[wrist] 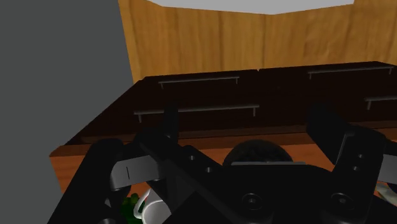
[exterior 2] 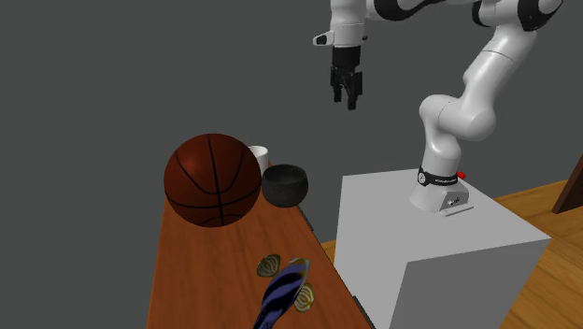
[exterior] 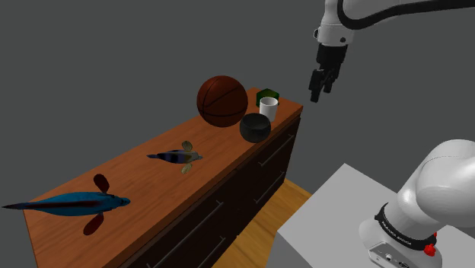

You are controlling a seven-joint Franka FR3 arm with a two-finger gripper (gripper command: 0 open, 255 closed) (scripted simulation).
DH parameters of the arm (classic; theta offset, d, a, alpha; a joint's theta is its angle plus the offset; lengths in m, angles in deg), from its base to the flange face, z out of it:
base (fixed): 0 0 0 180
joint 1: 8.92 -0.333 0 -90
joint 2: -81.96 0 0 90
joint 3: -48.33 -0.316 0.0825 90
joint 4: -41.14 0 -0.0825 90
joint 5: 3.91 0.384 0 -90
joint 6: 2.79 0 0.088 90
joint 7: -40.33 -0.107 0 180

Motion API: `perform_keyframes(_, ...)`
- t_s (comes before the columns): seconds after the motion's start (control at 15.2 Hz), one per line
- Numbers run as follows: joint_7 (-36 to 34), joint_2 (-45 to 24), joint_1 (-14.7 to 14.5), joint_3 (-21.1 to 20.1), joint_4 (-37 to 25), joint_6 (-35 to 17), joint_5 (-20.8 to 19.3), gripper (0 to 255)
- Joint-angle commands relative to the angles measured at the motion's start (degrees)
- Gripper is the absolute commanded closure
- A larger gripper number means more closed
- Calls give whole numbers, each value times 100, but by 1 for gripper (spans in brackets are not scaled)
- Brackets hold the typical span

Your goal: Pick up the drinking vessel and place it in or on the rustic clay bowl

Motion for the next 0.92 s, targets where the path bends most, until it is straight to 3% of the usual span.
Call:
perform_keyframes(0.0,108,-411,-17,46,-171,-267,-26,0)
perform_keyframes(0.86,836,-3166,-61,260,-1642,-1653,4,0)
